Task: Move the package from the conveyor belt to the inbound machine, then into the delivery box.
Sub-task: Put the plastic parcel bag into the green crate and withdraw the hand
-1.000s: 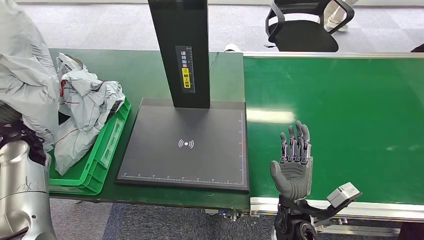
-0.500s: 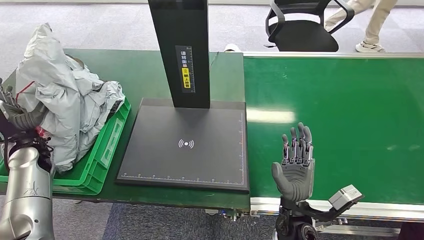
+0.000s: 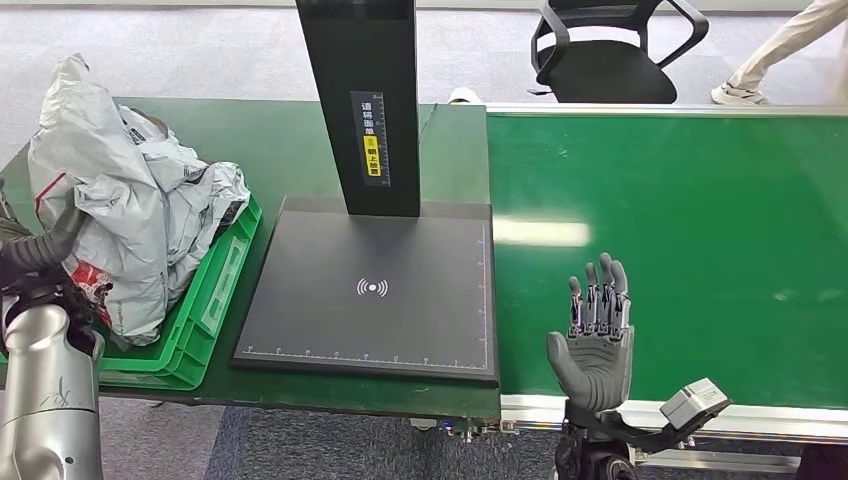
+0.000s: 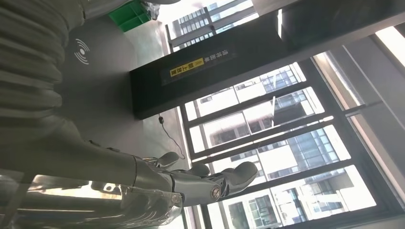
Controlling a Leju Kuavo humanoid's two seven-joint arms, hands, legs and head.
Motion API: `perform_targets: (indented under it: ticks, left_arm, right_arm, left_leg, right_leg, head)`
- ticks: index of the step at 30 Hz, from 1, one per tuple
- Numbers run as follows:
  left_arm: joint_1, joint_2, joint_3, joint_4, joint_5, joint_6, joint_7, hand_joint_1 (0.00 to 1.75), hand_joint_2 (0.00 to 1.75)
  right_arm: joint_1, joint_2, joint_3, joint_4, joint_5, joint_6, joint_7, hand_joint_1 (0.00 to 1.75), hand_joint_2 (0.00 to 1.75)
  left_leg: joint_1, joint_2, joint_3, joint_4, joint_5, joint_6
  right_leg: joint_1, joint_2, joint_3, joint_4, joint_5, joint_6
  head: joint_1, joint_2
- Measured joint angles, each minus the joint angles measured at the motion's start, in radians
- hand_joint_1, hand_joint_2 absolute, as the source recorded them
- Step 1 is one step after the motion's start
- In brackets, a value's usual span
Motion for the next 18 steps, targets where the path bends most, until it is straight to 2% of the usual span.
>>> perform_targets:
  ticks: [5,11,18]
  left_arm:
    - [0.038,0.008,0.025,-0.097,-0.045,0.033,0.027,0.00,1.75]
    - [0.051,0.052,0.036,-0.143,-0.168,0.060,0.082,0.00,1.75]
    - [0.122,0.059,0.051,-0.182,-0.135,0.033,0.054,0.00,1.75]
  right_arm:
    - [0.008,0.000,-0.006,-0.004,0.001,0.011,0.000,0.00,1.75]
    - [0.009,0.001,-0.013,-0.005,0.001,0.018,0.000,0.00,1.75]
    - [0.012,0.003,-0.020,-0.005,0.000,0.021,-0.002,0.00,1.75]
  left_leg:
    - [0.000,0.000,0.000,0.000,0.000,0.000]
    - [0.000,0.000,0.000,0.000,0.000,0.000]
    - [0.000,0.001,0.000,0.000,0.000,0.000]
  right_leg:
    - [0.000,0.000,0.000,0.000,0.000,0.000]
    - [0.000,0.000,0.000,0.000,0.000,0.000]
    - [0.000,0.001,-0.001,0.000,0.000,0.000]
  head:
    - [0.000,0.000]
    - [0.000,0.000]
    - [0.000,0.000]
